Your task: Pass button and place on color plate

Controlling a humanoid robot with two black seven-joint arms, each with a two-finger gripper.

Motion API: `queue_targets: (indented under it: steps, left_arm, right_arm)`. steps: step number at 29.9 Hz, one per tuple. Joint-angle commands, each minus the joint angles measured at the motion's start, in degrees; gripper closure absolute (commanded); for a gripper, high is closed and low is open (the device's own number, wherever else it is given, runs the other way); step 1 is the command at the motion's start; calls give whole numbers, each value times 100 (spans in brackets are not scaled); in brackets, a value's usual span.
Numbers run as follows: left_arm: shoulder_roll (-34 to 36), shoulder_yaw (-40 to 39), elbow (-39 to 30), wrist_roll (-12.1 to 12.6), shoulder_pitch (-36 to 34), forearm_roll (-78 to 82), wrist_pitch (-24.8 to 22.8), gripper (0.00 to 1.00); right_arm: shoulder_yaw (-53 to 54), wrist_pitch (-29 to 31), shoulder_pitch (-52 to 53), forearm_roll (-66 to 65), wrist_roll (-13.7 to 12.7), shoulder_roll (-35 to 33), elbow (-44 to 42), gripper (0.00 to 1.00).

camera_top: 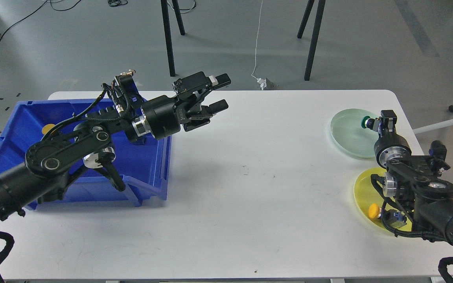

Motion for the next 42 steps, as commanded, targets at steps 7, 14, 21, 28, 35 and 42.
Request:
queue_targets:
  steps: [7,14,21,28,35,42]
  left_arm:
    - [0,0,0,0,0,0,0,8]
    - [-17,-78,9,0,0,-8,0,8]
    - [166,-1009,9,0,17,-613,0,8]
    - [993,-1397,780,0,17,-2081,0,6]
    - [1072,-1415,2345,0,175,-2512,0,6]
    - [1028,-1415,2514,0,264,-2636,0,6]
  right_arm:
    - [35,-11,28,9,46,-1,10,2]
    - [157,-2,98,53,90,17,194,2]
    - [1386,68,-25,71,213,-395,1747,2]
    - [2521,752,-701,79,477,-931,4191,2]
    - [3014,3069,-1501,88,1335,-1073,4651,2]
    - [3208,4023,-1642,88,1335,-1099,4554,2]
